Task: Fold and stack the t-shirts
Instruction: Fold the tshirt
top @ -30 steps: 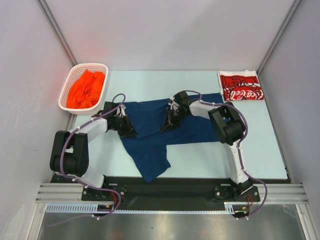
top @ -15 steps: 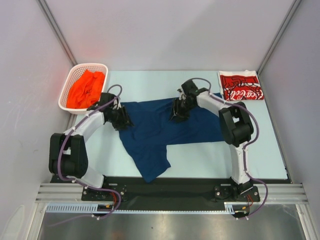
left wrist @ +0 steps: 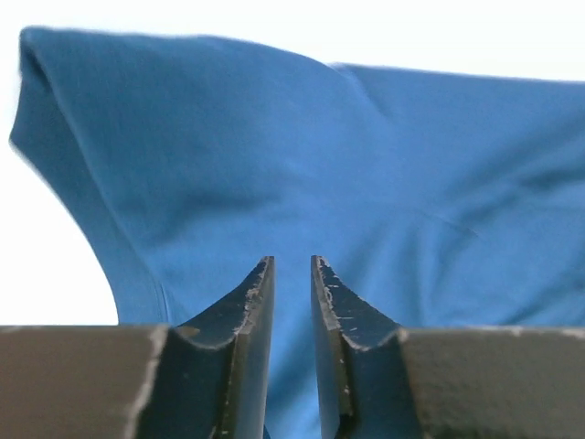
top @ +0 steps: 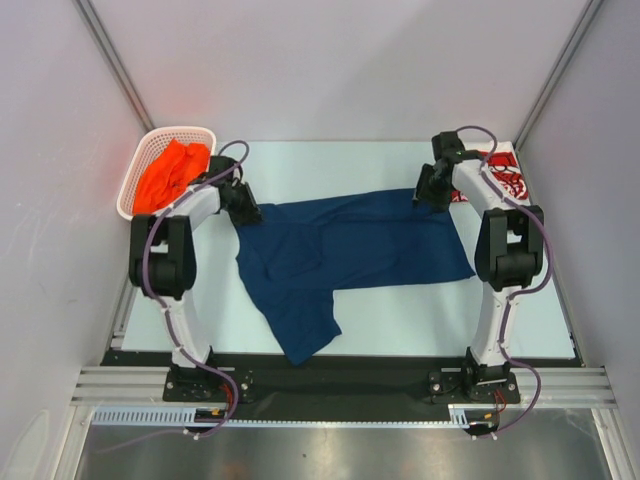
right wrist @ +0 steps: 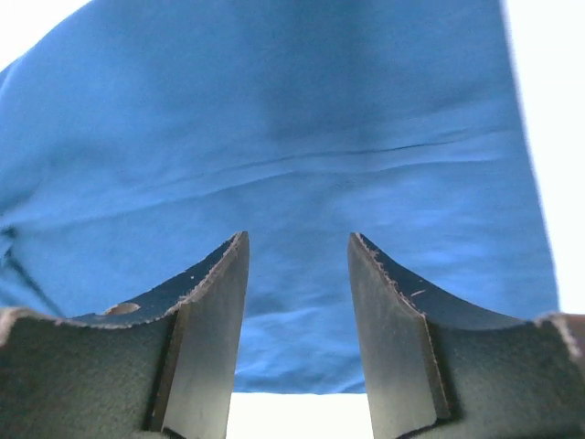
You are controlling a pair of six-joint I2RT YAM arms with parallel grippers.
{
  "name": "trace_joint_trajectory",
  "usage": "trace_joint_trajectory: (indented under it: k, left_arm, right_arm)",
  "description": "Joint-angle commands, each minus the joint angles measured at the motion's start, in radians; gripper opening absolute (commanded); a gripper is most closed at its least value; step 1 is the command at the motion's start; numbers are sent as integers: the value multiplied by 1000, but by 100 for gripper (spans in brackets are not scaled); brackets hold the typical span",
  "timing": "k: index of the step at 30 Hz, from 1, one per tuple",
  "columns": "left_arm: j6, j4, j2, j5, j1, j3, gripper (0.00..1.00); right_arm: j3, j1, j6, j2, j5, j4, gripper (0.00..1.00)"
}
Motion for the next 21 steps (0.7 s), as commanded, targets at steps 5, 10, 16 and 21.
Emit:
trace_joint_trajectory:
  k: [5,10,16,21]
  left_arm:
    - [-25,-31,192,-87,17,133,24]
    - [21,-124,292,-95,46,251,26]
    - [106,-236,405,-83,110,418,26]
    - [134,-264,367,-103,150,474,36]
  right_arm:
    - [-27,-114,-25,-98,117,-43,53]
    - [-87,-133,-10,-140,131,-72,53]
    - [-231,-187,41,-262,91,-102,53]
    - [-415,-225,65,-391,62,-122,53]
